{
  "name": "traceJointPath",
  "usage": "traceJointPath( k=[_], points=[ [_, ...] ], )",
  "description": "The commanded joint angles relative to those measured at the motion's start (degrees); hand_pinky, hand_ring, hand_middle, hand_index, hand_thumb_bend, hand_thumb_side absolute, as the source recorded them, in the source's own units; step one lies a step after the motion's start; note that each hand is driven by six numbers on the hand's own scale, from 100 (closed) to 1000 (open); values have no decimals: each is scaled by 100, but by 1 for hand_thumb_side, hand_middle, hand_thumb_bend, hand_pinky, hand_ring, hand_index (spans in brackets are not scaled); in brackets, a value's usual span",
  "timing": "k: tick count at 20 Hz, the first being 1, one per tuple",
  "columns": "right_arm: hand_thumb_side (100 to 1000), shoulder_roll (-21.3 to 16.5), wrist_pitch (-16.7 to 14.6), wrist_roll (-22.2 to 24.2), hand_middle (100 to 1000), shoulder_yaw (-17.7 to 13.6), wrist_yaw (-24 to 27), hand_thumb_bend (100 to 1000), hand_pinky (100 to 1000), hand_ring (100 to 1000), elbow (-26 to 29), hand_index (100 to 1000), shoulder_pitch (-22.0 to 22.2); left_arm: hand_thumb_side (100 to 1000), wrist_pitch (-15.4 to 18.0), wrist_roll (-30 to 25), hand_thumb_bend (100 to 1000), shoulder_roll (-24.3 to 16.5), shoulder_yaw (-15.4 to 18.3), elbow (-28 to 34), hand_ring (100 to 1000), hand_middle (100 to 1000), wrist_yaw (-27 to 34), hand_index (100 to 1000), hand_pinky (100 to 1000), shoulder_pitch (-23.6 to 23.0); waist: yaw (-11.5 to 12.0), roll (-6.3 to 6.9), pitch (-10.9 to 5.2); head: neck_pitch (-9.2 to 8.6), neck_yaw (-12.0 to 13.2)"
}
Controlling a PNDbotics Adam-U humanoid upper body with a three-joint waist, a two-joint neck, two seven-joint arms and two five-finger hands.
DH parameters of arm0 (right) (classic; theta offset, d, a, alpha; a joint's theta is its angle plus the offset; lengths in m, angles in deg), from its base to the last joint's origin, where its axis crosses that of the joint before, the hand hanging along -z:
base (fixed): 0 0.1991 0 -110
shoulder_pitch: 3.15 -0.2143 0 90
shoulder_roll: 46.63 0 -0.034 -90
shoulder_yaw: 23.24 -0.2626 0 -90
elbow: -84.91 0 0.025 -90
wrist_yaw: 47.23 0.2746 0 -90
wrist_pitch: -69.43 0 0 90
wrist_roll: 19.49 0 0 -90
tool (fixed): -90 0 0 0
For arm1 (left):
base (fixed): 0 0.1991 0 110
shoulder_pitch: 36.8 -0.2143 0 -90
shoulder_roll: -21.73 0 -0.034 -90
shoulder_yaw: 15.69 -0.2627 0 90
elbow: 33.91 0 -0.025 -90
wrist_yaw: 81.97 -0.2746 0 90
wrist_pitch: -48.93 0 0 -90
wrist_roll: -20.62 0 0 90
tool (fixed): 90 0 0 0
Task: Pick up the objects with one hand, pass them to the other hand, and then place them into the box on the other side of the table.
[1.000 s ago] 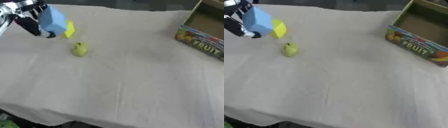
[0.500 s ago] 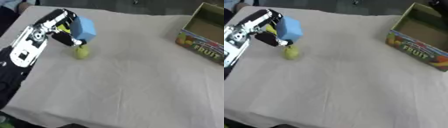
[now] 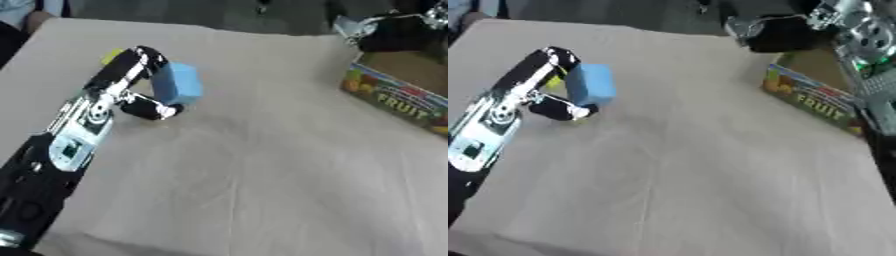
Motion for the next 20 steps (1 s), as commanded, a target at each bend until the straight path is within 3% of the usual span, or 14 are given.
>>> traceJointPath(
  k=[1,4,7,9,18,20],
  points=[
    [210,128,-134,242,840,225,-233,100,1000,1000,-238,866,-297,100,270,233,226,133,47,35,598,550,-103,485,615,46,1,-10,-144,11,-213],
    [203,249,-209,347,844,350,-316,100,1000,1000,-387,871,-452,100,365,420,173,275,71,29,589,542,-83,482,609,2,-19,-56,-138,21,-395],
    [188,324,-250,508,849,454,-350,100,1000,1000,-493,877,-599,100,401,581,142,419,111,74,583,537,-81,481,605,-46,-46,-109,-138,45,-423],
    [116,361,-286,625,851,486,-372,100,1000,1000,-537,880,-673,100,409,656,125,491,139,88,581,535,-85,480,604,-67,-54,-130,-139,55,-373],
    [163,616,-537,876,848,682,-746,100,1000,1000,-771,874,-856,100,402,750,112,677,223,228,571,526,-53,477,595,-135,-27,-162,-135,98,-233],
    [207,669,-649,903,849,723,-889,100,1000,1000,-792,874,-866,100,440,708,100,706,219,229,568,524,-4,476,593,-139,-16,-156,-133,95,-209]
  ],
)
